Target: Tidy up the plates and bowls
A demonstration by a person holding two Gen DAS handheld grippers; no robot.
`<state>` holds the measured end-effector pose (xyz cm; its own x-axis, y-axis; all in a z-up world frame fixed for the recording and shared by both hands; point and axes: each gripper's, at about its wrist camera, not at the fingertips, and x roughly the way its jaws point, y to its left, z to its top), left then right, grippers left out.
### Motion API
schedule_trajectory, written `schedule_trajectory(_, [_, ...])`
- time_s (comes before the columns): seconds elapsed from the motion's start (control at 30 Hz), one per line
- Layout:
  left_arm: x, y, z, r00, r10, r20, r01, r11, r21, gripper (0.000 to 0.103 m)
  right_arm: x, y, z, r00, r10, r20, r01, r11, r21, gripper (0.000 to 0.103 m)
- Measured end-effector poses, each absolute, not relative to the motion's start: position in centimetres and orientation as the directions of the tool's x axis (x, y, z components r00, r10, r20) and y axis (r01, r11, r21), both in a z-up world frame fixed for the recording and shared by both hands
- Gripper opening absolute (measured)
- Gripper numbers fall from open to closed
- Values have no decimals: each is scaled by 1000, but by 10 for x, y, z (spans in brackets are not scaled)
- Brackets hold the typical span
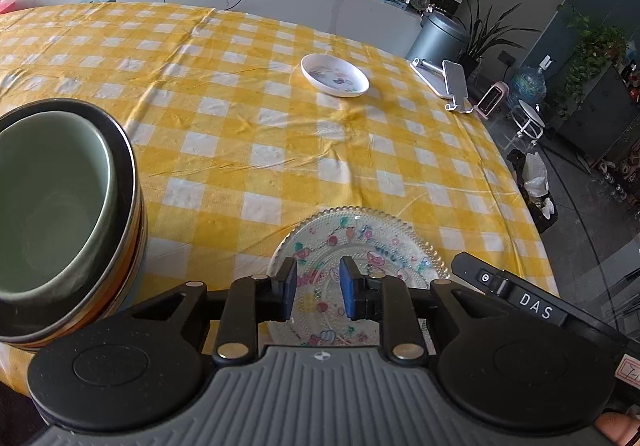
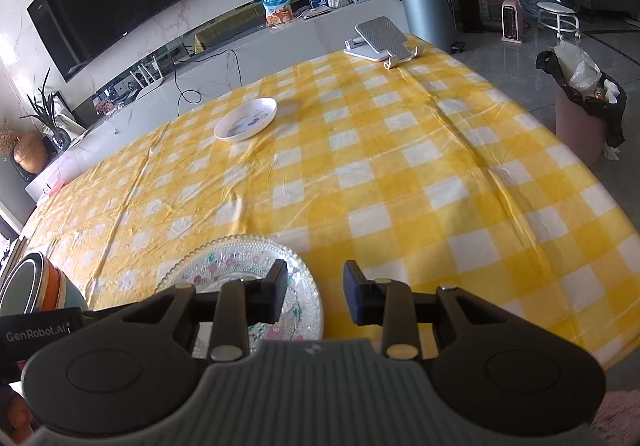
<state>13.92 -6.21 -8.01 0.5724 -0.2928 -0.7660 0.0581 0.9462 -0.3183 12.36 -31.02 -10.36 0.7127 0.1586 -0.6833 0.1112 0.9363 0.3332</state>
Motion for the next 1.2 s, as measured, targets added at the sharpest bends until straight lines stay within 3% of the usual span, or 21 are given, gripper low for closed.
schedule_trajectory(0.27, [189, -72, -63, 534, -311, -786, 60, 941, -332, 26, 167, -314, -93, 753, 188, -631, 87, 922, 379, 31])
schedule_trajectory(0.67, [301, -70, -39, 511, -256, -820, 88, 965, -246, 26, 276, -315, -100, 745, 245, -620, 76, 893, 444, 31])
schedule_trajectory(1.2, [410, -76, -100, 498, -183, -848, -2, 977, -212, 26, 376, -311, -136, 686, 303, -662, 148, 832, 534, 26])
